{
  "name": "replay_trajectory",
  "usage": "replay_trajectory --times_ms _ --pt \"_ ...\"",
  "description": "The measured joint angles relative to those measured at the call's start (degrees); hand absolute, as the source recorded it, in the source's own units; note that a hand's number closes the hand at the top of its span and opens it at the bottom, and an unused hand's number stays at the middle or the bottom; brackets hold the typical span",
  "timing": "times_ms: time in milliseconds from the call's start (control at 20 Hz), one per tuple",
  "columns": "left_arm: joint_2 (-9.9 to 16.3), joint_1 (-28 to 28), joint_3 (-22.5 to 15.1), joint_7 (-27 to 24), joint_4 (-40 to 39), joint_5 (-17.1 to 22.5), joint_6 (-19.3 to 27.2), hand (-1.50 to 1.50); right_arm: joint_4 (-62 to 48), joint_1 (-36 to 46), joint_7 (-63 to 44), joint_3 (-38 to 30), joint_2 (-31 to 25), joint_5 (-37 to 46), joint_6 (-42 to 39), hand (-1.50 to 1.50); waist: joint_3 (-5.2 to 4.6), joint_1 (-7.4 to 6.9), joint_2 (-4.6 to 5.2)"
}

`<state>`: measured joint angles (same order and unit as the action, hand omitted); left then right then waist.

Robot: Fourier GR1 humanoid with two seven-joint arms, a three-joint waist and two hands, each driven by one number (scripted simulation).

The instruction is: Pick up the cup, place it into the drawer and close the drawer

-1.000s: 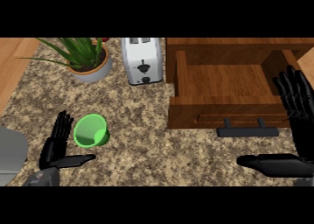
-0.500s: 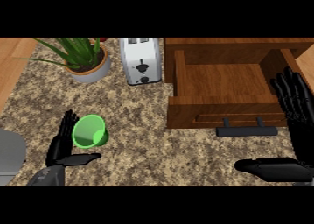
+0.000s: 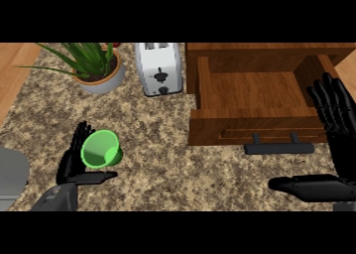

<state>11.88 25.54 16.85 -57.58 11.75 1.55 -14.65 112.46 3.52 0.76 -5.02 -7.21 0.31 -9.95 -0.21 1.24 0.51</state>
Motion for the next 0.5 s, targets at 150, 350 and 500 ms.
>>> replay_trajectory --times_ms 150,350,500 --pt "-1.30 0.72 -0.22 0.30 0.59 0.20 -1.07 -1.50 -0.19 0.12 0.13 -0.54 -0.12 -0.73 -0.26 -1.50 0.01 0.02 -0.03" --pt "-2.31 1.57 -0.22 0.92 1.12 0.80 -3.27 1.50 0.16 0.70 -0.80 -0.37 0.05 -0.93 -0.10 -1.50 -0.02 0.18 0.05" --pt "-3.38 1.59 -0.93 1.47 1.70 0.70 -4.94 1.50 -0.21 0.23 -0.24 -0.16 0.22 -0.78 -0.25 -1.50 -0.01 0.15 0.03"
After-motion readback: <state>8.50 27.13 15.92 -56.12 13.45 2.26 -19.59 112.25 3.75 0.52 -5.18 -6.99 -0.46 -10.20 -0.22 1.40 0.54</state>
